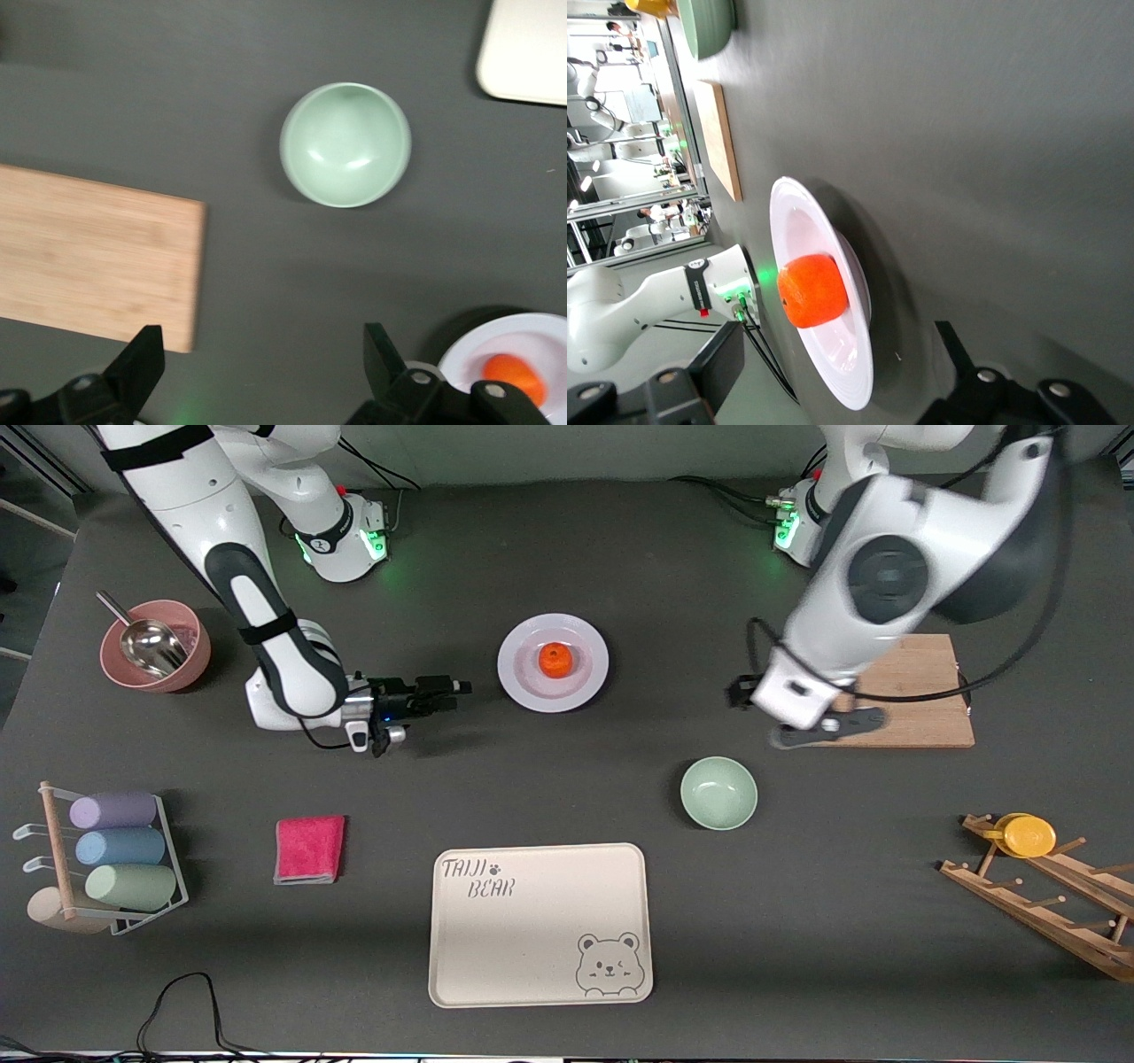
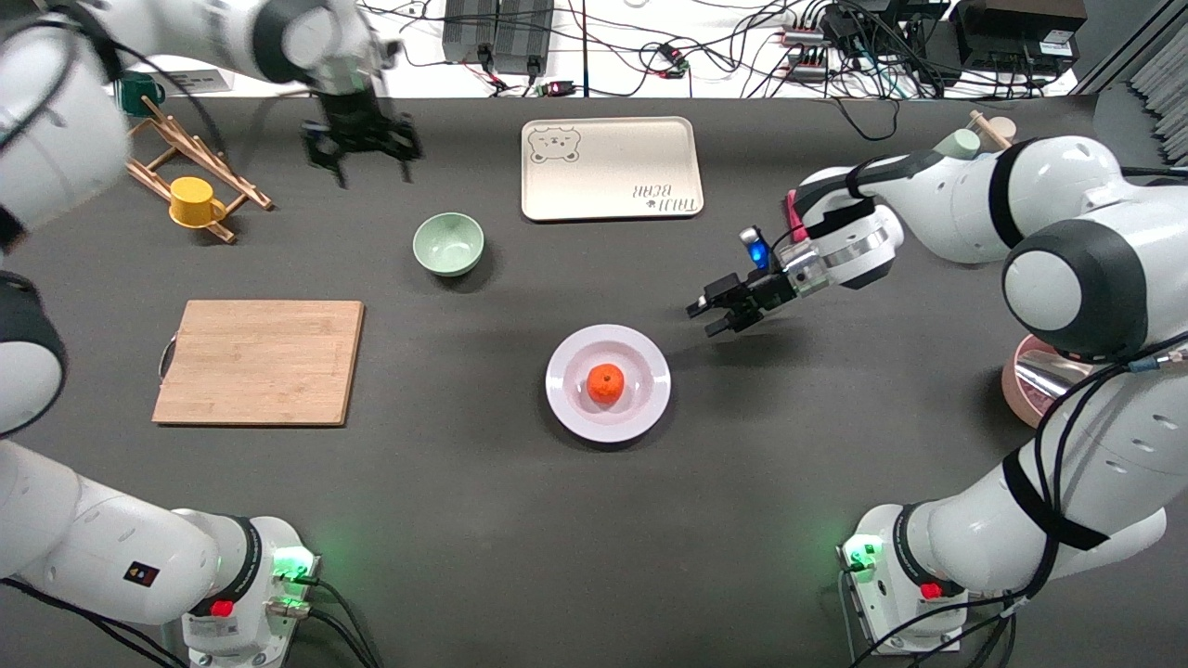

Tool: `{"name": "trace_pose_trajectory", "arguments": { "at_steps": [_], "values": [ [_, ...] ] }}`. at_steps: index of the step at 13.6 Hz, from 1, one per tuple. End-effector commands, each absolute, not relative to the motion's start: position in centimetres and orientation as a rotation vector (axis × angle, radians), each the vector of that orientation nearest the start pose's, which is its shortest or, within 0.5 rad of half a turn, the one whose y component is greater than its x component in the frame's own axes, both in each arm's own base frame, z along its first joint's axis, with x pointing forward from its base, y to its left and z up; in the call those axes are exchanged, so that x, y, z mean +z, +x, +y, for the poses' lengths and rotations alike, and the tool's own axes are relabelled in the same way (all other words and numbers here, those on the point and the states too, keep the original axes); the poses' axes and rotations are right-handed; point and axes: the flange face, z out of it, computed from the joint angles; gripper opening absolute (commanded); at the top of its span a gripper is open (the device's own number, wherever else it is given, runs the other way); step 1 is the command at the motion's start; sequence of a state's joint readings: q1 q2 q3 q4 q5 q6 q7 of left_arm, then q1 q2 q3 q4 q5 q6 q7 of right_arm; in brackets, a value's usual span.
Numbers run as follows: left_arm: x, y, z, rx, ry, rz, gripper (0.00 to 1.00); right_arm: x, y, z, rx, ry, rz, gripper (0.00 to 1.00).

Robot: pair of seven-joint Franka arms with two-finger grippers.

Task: Place orange and plate with both arms
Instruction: 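Withdraw the left gripper while the right gripper reaches the plate rim, then grasp the white plate rim with the right gripper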

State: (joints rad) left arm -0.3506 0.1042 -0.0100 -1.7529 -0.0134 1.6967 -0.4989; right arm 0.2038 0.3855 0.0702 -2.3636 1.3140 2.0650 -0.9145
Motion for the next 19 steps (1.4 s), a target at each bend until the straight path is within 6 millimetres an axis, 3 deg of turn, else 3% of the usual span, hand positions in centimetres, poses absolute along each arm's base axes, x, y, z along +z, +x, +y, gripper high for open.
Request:
{"name": "trace_pose_trajectory", "arguments": {
  "at_steps": [1,3,4,6,9,11,12,13,14,16,17,19],
  "values": [
    [51.1,54.6,-12.2,0.292,-3.103,-0.084,1.0,14.2,40.8,18.3,0.257,-2.105,-0.112,0.94],
    [52.6,55.4,-7.1,0.319,-3.105,-0.026,1.0,13.4,39.2,20.0,0.234,-2.093,-0.119,0.94],
    [53.1,55.7,-3.5,0.312,-3.116,-0.063,1.0,13.0,38.5,20.9,0.217,-2.091,-0.122,0.94],
    [54.2,56.0,-0.8,0.309,-3.132,-0.022,1.0,12.2,37.6,21.4,0.192,-2.118,-0.134,0.94],
    [56.4,56.0,0.2,0.297,-3.051,-0.008,1.0,10.9,36.5,22.2,0.169,-2.095,-0.123,0.93],
    [56.7,55.9,-0.2,0.301,-3.045,0.005,1.0,10.5,35.6,23.5,0.151,-2.07,-0.114,0.87],
    [56.8,55.9,-1.0,0.297,-3.041,0.023,1.0,10.5,35.6,23.6,0.146,-2.076,-0.11,0.79],
    [56.8,55.8,-1.8,0.297,-3.037,0.025,1.0,10.6,35.6,23.6,0.142,-2.077,-0.115,0.62],
    [56.8,55.9,-1.3,0.298,-3.037,0.018,1.0,10.7,35.6,23.8,0.139,-2.077,-0.127,0.4],
    [56.9,55.8,-1.6,0.293,-3.036,0.02,1.0,10.7,35.6,23.9,0.137,-2.075,-0.125,0.06],
    [57.0,55.7,-2.4,0.292,-3.033,0.038,1.0,10.8,35.6,24.0,0.136,-2.072,-0.116,0.0],
    [57.5,55.5,-2.6,0.298,-3.03,0.043,1.0,10.9,35.7,24.4,0.135,-2.068,-0.098,0.0]
  ]
}}
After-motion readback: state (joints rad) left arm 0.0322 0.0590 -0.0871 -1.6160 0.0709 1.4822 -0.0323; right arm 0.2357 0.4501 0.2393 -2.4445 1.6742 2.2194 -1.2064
